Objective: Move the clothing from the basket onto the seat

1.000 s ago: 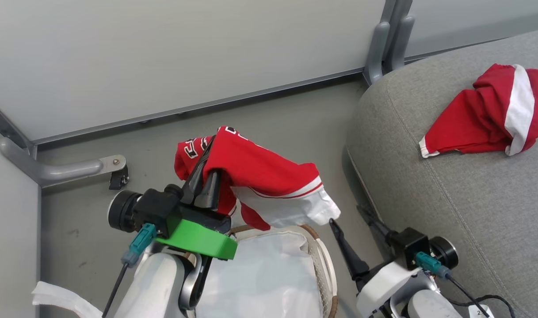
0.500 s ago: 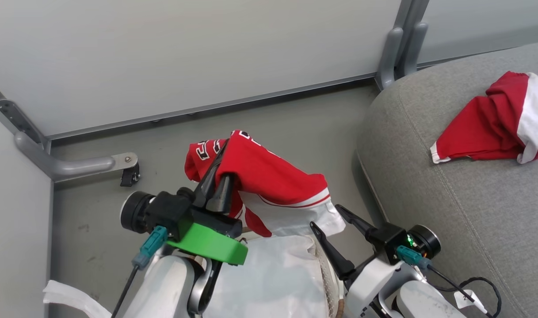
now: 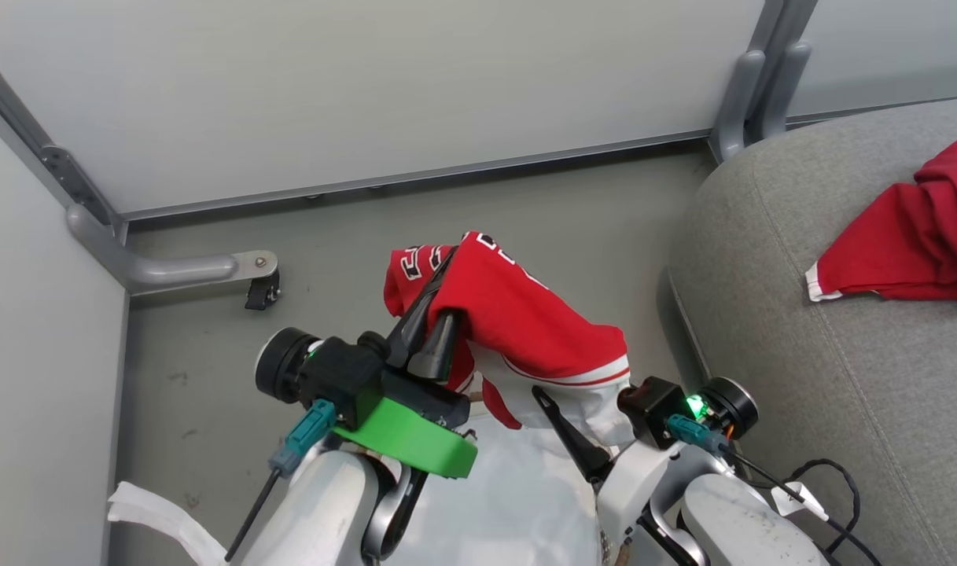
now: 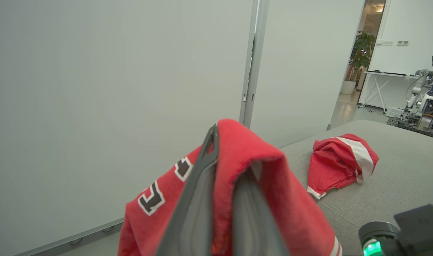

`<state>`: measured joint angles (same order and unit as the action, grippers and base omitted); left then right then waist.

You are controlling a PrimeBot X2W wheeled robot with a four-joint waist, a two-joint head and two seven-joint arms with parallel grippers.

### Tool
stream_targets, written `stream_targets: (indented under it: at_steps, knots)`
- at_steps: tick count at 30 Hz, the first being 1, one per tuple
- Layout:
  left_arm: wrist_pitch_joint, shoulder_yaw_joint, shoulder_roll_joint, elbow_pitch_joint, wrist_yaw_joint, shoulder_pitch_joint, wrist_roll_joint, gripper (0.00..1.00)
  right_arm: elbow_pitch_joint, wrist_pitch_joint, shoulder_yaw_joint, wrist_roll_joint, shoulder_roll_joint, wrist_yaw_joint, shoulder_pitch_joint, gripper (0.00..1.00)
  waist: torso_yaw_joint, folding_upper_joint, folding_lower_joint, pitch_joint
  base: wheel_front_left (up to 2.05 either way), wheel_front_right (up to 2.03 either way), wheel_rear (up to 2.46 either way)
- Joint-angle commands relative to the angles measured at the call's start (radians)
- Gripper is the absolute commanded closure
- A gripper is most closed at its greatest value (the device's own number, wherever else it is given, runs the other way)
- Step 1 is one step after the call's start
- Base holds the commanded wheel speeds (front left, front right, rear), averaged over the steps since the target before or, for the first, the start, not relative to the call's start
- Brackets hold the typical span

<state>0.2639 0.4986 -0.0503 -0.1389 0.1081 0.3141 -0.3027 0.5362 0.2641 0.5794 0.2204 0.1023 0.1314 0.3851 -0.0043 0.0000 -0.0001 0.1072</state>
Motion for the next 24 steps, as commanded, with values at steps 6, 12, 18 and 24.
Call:
stream_targets:
  at_steps: [6, 12, 18, 24]
  knots:
    - [0.001, 0.036, -0.001, 0.011, -0.005, 0.029, -0.018, 1.00, 0.028, 0.000, -0.007, 0.016, -0.017, -0.001, 0.016, 1.00, 0.029, 0.0000, 0.0001, 0.012, 0.00, 0.00, 0.00]
    - [0.001, 0.052, -0.001, 0.013, -0.007, 0.034, -0.025, 1.00, 0.028, 0.000, -0.016, 0.018, -0.025, -0.001, 0.002, 1.00, 0.040, 0.0000, 0.0001, 0.017, 0.00, 0.00, 0.00]
    - [0.001, 0.051, -0.001, 0.011, -0.008, 0.036, -0.023, 1.00, 0.024, 0.000, -0.019, 0.020, -0.029, -0.001, -0.001, 1.00, 0.037, 0.0000, 0.0001, 0.018, 0.00, 0.00, 0.00]
    - [0.001, 0.049, -0.001, 0.013, -0.008, 0.036, -0.025, 1.00, 0.020, 0.000, -0.023, 0.018, -0.031, -0.001, -0.003, 1.00, 0.031, 0.0000, 0.0001, 0.018, 0.00, 0.00, 0.00]
